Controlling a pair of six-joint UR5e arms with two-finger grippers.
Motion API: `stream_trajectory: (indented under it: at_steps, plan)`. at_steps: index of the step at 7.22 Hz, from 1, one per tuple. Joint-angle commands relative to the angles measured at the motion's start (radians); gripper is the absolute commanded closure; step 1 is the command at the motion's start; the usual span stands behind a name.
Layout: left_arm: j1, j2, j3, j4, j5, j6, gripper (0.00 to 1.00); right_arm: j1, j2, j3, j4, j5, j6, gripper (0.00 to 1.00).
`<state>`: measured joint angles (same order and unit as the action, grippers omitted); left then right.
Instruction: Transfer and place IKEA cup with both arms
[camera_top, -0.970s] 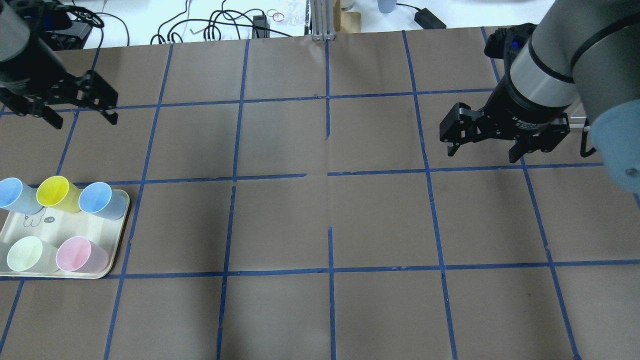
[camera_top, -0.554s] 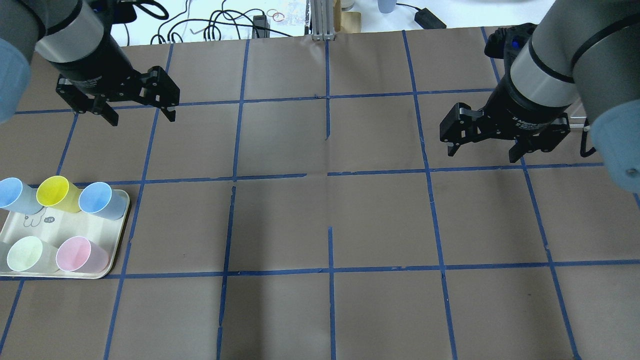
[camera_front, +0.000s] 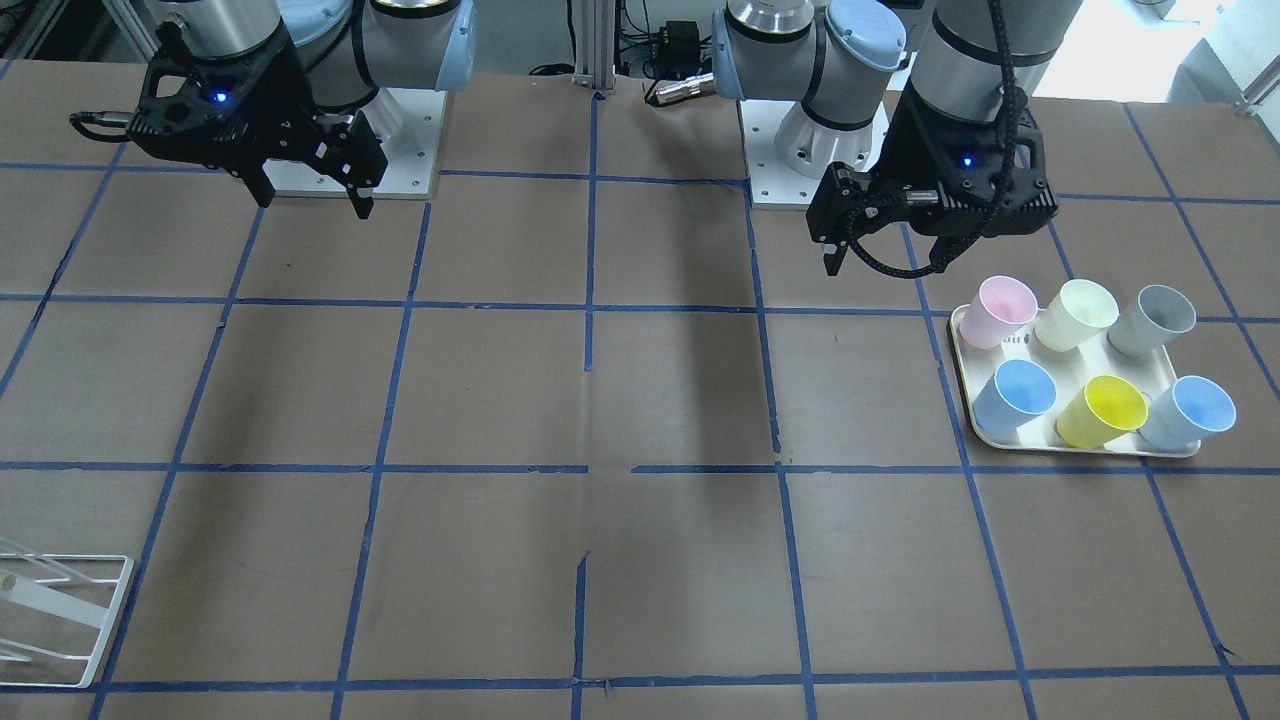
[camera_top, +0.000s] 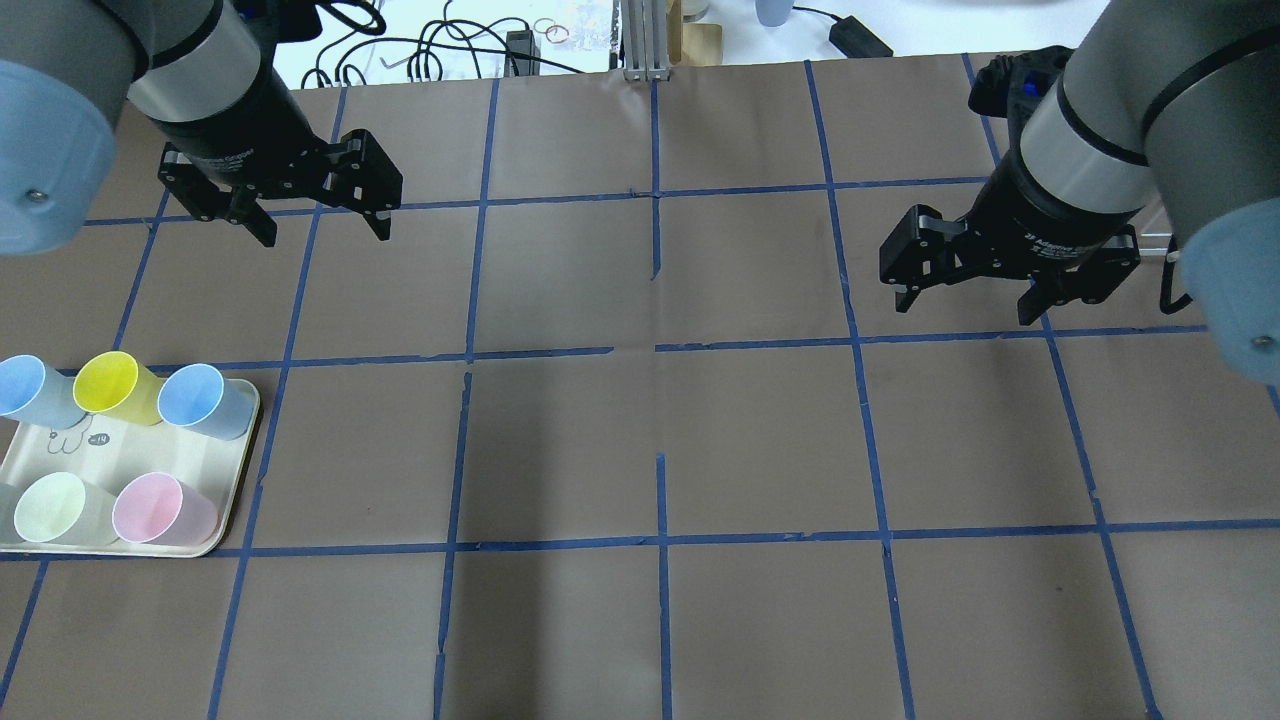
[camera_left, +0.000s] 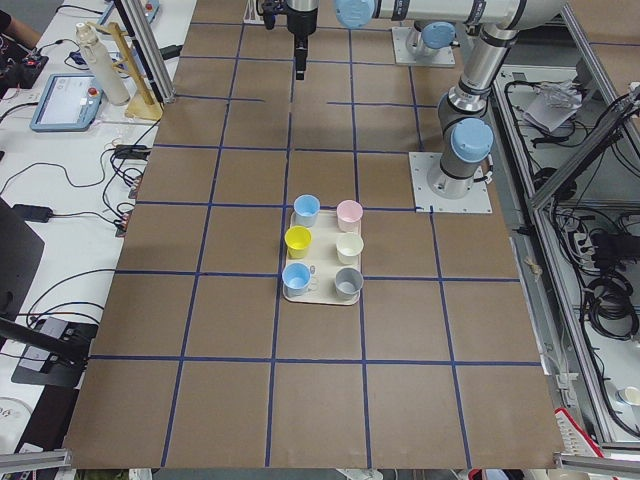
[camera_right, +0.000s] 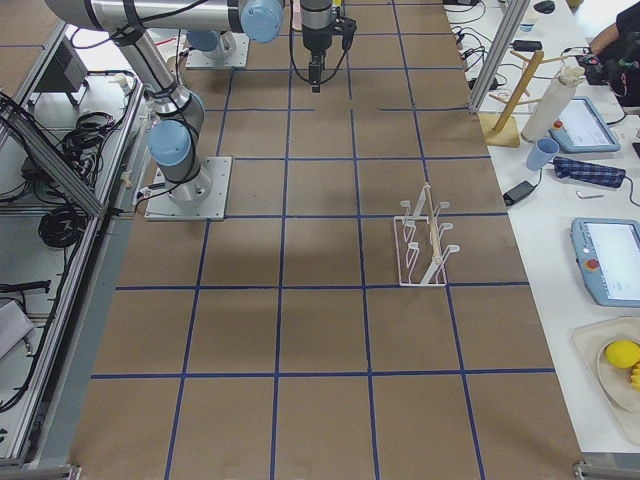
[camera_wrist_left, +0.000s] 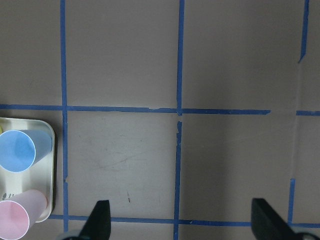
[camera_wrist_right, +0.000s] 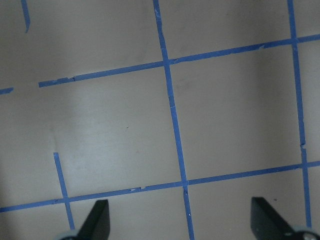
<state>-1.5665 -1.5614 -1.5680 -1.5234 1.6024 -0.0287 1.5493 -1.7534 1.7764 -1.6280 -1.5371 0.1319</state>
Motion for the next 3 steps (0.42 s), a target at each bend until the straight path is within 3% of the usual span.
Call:
stream_trajectory:
  at_steps: [1, 3]
  plan:
    - [0.003, -0.002, 0.012, -0.009, -0.007, 0.003, 0.00, 0.000, 0.000, 0.000, -0.001, 0.000, 0.000, 0.00]
    - [0.009, 0.000, 0.016, -0.018, -0.044, 0.003, 0.00, 0.000, 0.000, 0.000, -0.001, 0.002, 0.000, 0.00]
